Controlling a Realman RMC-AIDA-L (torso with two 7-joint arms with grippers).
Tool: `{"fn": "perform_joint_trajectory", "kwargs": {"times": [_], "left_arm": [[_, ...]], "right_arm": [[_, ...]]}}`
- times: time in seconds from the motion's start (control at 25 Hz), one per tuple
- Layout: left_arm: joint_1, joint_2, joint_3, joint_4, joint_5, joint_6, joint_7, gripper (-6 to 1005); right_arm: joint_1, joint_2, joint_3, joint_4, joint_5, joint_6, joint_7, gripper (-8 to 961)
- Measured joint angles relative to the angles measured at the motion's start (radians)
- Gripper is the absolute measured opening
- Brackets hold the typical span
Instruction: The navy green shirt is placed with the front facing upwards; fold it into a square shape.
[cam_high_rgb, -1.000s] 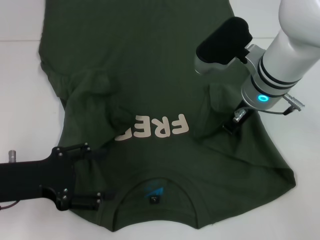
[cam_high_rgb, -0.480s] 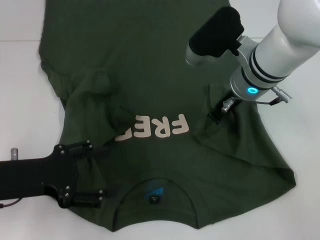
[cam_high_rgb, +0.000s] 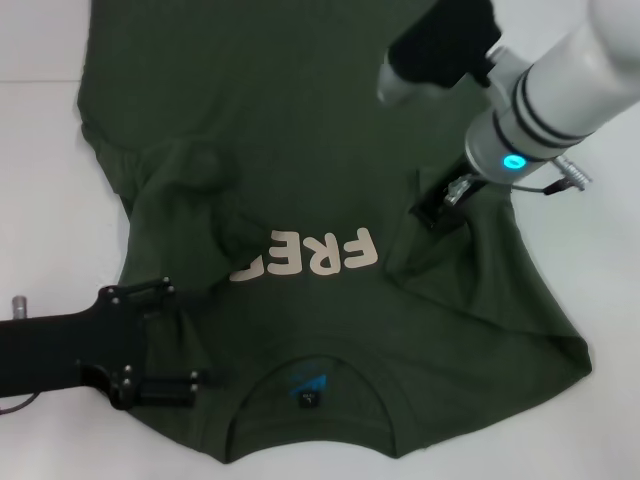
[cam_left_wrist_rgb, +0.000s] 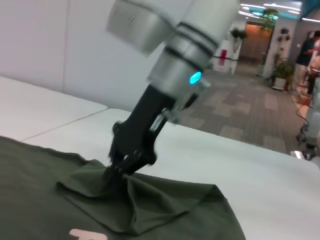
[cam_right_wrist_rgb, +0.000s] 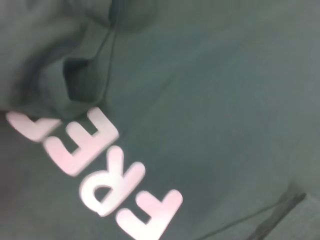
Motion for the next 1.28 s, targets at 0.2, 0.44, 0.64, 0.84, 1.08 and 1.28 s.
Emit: {"fn": "perform_joint_trajectory", "kwargs": {"times": [0.2, 0.44, 0.64, 0.84, 1.08, 1.28], "left_arm": [[0.013, 0.001, -0.054, 0.01, 0.0, 0.013, -0.051, 894], [0.043, 0.002, -0.161, 0.022, -0.001, 0.053, -0.088, 894], [0.071, 0.009, -0.228, 0.024, 0.009, 0.052, -0.104, 893], [0.089, 0.014, -0.269, 0.033, 0.046, 0.039, -0.157, 893], [0.096, 0.013, -0.284, 0.046, 0.119, 0.002, -0.253, 893], [0.099, 0.011, -0.286, 0.047, 0.138, -0.049, -0.362, 893]], "right_arm": [[-0.127, 0.0, 0.029, -0.302, 0.006, -0.156, -0.004, 22], [-0.257, -0.003, 0.081, -0.481, 0.198, -0.326, -0.147, 25], [-0.338, -0.003, 0.181, -0.485, 0.402, -0.45, -0.401, 30], [-0.409, -0.003, 0.217, -0.483, 0.434, -0.486, -0.573, 90], [-0.465, -0.001, 0.269, -0.475, 0.475, -0.499, -0.718, 178], [-0.466, -0.003, 0.31, -0.474, 0.5, -0.528, -0.751, 303]]}}
